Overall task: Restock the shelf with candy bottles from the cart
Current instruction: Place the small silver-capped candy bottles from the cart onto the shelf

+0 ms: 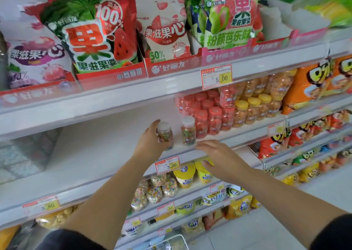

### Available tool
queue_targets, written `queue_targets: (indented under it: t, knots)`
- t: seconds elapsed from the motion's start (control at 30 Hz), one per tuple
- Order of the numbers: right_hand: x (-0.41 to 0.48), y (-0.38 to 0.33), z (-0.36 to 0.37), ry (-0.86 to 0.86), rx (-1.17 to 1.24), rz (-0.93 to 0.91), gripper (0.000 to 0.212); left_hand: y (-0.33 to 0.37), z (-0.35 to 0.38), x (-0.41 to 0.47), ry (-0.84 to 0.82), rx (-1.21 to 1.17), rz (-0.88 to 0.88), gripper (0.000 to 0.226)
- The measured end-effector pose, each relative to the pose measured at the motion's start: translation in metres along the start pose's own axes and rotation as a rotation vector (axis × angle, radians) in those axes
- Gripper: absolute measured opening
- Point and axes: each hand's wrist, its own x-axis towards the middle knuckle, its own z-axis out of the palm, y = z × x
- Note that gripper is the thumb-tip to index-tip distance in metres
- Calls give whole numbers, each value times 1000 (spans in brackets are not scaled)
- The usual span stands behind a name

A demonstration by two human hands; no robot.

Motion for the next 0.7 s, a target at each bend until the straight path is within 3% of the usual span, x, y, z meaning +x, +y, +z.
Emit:
queue_targets:
  t: [0.37,0.7]
  knots:
    - [10,-6,7,49,-16,-96,55,20,26,41,61,-166,-52,62]
    - [17,-7,6,60,-25,-121,53,21,38,63,10,-281,-83,53]
